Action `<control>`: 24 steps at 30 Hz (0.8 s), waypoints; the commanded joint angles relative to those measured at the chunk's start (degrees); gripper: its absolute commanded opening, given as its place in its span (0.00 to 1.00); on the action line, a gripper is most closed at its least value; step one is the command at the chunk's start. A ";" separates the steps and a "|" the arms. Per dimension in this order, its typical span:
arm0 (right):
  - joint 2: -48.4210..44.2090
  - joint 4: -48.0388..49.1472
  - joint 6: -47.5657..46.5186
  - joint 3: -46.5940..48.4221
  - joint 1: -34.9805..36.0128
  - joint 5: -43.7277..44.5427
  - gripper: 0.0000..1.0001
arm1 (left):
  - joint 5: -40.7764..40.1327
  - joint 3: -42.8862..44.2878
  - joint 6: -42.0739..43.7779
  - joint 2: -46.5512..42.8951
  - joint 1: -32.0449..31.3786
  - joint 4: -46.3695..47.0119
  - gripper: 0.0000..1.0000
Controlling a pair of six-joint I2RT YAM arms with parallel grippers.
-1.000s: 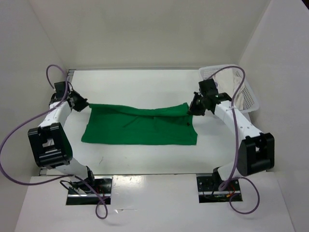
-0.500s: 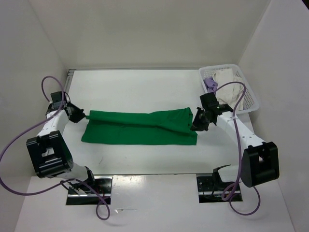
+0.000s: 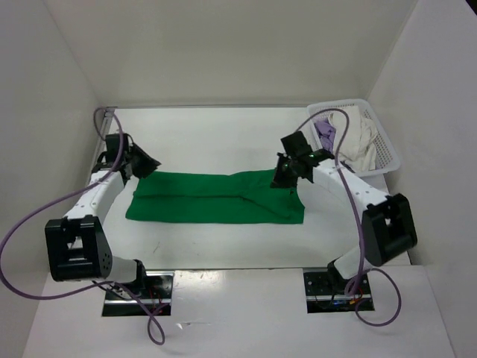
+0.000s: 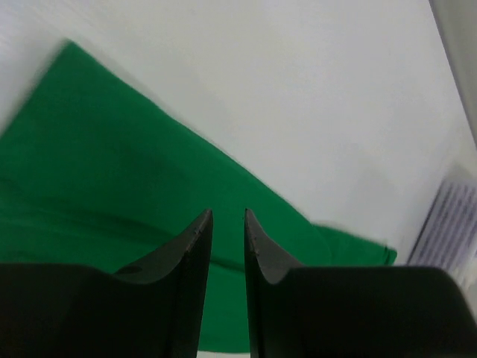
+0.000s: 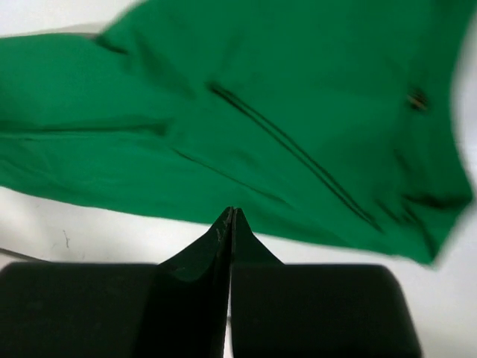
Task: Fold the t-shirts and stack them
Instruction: Fold the other side of the tshirt into a rectangle
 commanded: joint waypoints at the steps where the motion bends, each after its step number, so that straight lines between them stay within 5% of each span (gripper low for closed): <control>1: 7.07 10.23 1.00 6.97 4.45 1.49 0.00 | 0.77 -2.44 -0.36 2.16 -4.79 3.60 0.31; 3: 12.32 11.39 0.48 10.40 5.60 4.30 0.09 | 2.18 -3.58 0.17 4.88 -4.79 4.12 0.31; 4: 14.01 11.39 -0.39 11.38 6.12 5.00 0.22 | 2.88 -4.20 0.17 6.11 -4.79 4.65 0.31; 7: 19.38 11.39 -1.11 14.02 6.13 6.32 0.32 | 3.41 -5.79 0.70 6.74 -4.79 5.18 0.31; 24: 26.24 9.72 -2.78 14.82 9.56 9.41 0.35 | 7.54 -11.93 1.22 7.18 -0.49 5.18 0.32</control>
